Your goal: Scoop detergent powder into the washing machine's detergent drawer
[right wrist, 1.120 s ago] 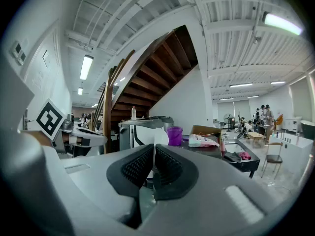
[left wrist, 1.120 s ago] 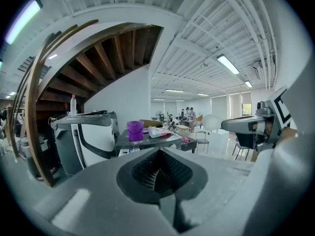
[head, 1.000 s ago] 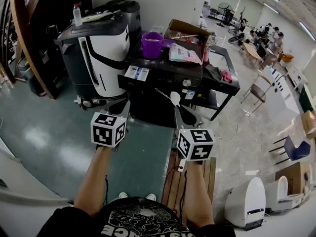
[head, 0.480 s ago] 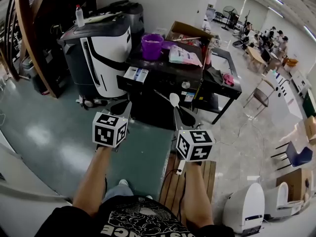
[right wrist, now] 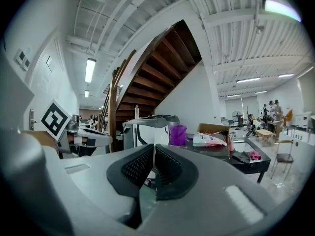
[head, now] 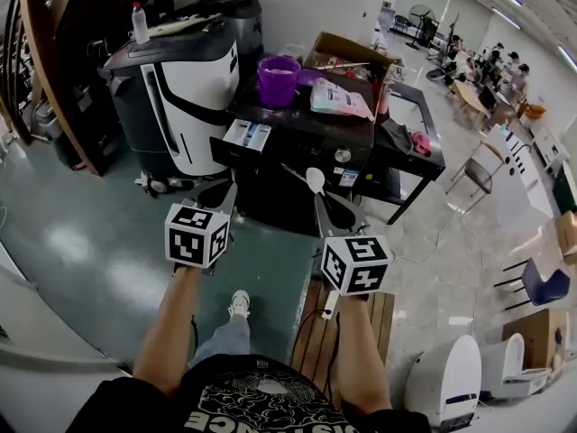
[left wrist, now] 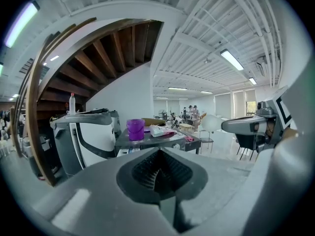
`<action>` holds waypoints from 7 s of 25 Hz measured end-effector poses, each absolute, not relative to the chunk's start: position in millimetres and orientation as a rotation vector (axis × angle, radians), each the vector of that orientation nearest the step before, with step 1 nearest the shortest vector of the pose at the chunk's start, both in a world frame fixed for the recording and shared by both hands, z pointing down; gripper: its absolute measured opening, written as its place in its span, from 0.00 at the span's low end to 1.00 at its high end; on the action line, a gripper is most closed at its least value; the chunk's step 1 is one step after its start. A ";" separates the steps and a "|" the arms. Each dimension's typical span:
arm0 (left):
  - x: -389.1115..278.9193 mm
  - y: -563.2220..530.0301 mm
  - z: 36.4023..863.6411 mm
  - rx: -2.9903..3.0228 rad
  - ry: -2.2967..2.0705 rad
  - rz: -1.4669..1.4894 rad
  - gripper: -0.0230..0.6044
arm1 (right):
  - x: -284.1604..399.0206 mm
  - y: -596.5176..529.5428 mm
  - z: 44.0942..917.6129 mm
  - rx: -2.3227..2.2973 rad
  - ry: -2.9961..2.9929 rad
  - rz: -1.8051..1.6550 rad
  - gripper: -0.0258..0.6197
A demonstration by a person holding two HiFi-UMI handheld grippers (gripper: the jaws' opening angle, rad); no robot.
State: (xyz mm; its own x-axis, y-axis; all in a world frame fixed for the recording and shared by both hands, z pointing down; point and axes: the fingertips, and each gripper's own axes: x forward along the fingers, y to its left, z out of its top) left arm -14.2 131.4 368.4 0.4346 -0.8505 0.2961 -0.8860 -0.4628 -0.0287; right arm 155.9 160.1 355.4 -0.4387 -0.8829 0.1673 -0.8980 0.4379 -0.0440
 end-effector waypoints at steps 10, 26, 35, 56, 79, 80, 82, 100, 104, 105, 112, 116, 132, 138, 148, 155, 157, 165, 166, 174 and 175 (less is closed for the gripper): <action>-27.9 50.8 376.9 2.552 -1.509 0.384 0.04 | 143.9 82.6 359.9 1.625 -2.508 0.194 0.09; -67.0 -80.8 368.2 2.578 -1.415 0.356 0.04 | 97.9 -44.0 342.3 1.658 -2.435 0.191 0.10; -82.7 -138.6 374.6 2.593 -1.368 0.376 0.04 | 82.6 -100.6 345.9 1.701 -2.411 0.212 0.10; -72.9 -189.2 375.0 2.654 -1.309 0.373 0.04 | 83.0 -148.0 341.2 1.737 -2.403 0.165 0.10; -38.4 -320.5 375.9 2.591 -1.423 0.421 0.04 | 99.8 -318.9 345.1 1.431 -2.471 0.106 0.10; -37.0 -326.1 376.8 2.582 -1.431 0.420 0.04 | 100.2 -327.3 347.4 1.401 -2.466 0.099 0.10; -34.6 -336.1 379.7 2.563 -1.449 0.423 0.04 | 100.6 -343.3 353.0 1.336 -2.454 0.093 0.10; -17.2 -380.5 388.7 2.467 -1.574 0.436 0.04 | 72.9 -429.0 388.7 0.679 -2.189 -0.033 0.10; -17.3 -383.6 388.8 2.449 -1.602 0.432 0.04 | 64.5 -441.7 395.1 0.605 -2.111 -0.051 0.10; -17.8 -384.6 388.7 2.445 -1.609 0.430 0.04 | 61.8 -444.8 396.4 0.590 -2.100 -0.047 0.10; -20.5 -388.6 391.5 2.420 -1.643 0.435 0.04 | 54.6 -464.1 419.5 0.514 -1.954 -0.108 0.10; -25.6 -393.1 392.3 2.406 -1.665 0.433 0.04 | 47.3 -471.1 423.8 0.493 -1.918 -0.153 0.10; -30.2 -397.5 394.4 2.388 -1.687 0.441 0.04 | 42.4 -475.7 443.3 0.409 -1.838 -0.136 0.10; -32.3 -395.3 395.2 2.388 -1.689 0.445 0.04 | 36.6 -464.2 451.1 0.337 -1.830 -0.060 0.10; -38.1 -387.2 394.5 2.381 -1.692 0.435 0.04 | 28.8 -451.1 456.7 0.295 -1.831 0.008 0.10; -37.8 -382.3 395.7 2.381 -1.681 0.440 0.04 | 26.5 -444.5 453.7 0.290 -1.851 0.057 0.10; -38.2 -380.3 395.7 2.383 -1.678 0.442 0.04 | 26.6 -442.5 453.1 0.294 -1.856 0.074 0.10; -39.0 -374.1 392.2 2.403 -1.664 0.448 0.04 | 25.2 -437.4 448.7 0.320 -1.878 0.167 0.10; -38.9 -373.2 392.2 2.405 -1.662 0.448 0.04 | 25.2 -437.1 448.2 0.326 -1.880 0.181 0.10; -44.4 -368.7 391.1 2.410 -1.647 0.433 0.04 | 26.4 -434.4 440.5 0.377 -1.919 0.313 0.10; -44.2 -368.6 390.4 2.413 -1.644 0.429 0.04 | 25.8 -433.9 438.9 0.384 -1.928 0.339 0.10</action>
State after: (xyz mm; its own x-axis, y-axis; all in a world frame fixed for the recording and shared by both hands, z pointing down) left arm -44.2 -368.6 390.4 0.3429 -0.8753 0.3410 -0.9303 -0.3669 -0.0062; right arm 25.8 -433.9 438.9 -0.3592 -0.1075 0.9271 -0.4171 0.9071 -0.0565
